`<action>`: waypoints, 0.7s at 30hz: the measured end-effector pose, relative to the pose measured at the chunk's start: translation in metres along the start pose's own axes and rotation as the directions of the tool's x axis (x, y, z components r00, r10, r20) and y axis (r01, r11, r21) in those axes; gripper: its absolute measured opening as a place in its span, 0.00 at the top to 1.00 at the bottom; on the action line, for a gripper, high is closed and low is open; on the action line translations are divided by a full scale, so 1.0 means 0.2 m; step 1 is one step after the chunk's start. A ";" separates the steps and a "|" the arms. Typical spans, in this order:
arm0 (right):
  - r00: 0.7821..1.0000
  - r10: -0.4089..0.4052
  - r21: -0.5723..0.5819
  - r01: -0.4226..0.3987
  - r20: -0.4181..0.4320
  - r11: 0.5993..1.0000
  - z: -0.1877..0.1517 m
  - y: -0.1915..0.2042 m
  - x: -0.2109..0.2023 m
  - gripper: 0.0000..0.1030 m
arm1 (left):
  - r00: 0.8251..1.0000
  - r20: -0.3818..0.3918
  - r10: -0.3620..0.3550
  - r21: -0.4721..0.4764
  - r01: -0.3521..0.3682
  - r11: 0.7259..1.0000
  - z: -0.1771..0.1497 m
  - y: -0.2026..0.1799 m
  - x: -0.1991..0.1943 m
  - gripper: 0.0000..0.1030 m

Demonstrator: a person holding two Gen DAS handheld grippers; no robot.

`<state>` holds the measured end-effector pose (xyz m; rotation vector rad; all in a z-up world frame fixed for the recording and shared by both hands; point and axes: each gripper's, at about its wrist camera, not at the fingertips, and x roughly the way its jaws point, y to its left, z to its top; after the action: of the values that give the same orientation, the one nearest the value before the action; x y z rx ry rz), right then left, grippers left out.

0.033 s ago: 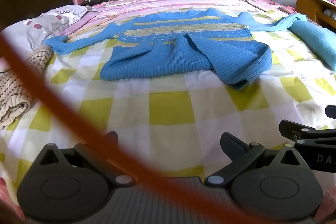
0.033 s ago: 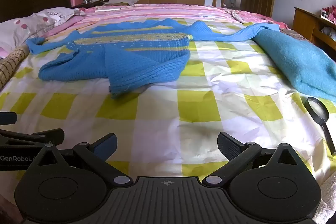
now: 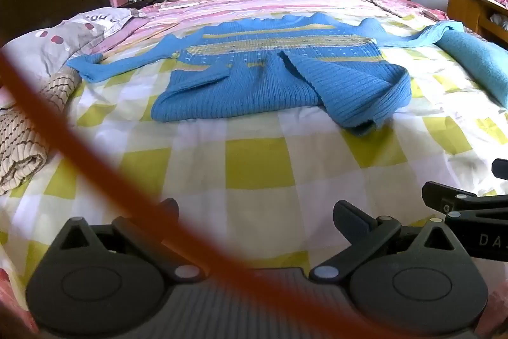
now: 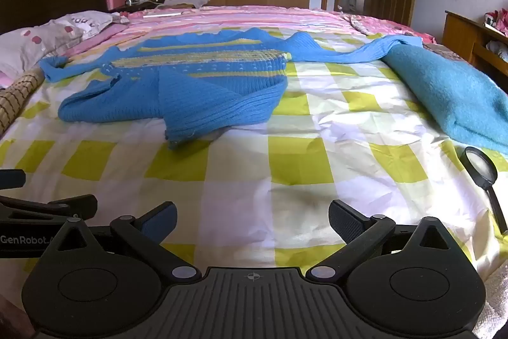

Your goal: Fold small clothes

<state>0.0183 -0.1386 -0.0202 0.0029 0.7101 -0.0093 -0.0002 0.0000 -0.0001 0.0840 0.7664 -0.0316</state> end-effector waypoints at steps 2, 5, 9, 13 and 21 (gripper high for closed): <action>1.000 0.002 0.002 -0.002 -0.001 1.000 0.00 0.00 0.00 0.02 | 1.000 -0.003 -0.001 -0.002 0.001 1.000 0.00 0.00 0.00 0.00; 1.000 0.001 0.000 -0.001 -0.001 1.000 0.00 0.00 0.01 0.02 | 1.000 -0.014 -0.007 -0.007 0.007 1.000 0.00 0.00 0.00 0.00; 1.000 -0.002 -0.002 0.002 -0.002 1.000 0.00 0.00 0.01 0.02 | 1.000 -0.018 -0.012 -0.009 0.012 1.000 -0.01 0.00 0.02 0.00; 1.000 -0.003 0.001 0.003 -0.002 1.000 0.01 -0.01 -0.01 0.02 | 0.999 -0.032 -0.021 -0.013 0.020 1.000 -0.01 0.00 0.03 0.00; 1.000 -0.003 -0.001 0.003 -0.006 1.000 -0.01 0.00 0.02 0.02 | 0.999 -0.043 -0.028 -0.016 0.028 0.999 -0.01 0.00 0.05 0.00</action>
<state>0.0202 -0.1389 -0.0237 0.0009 0.7165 -0.0116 0.0046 -0.0001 -0.0083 0.0598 0.8105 -0.0509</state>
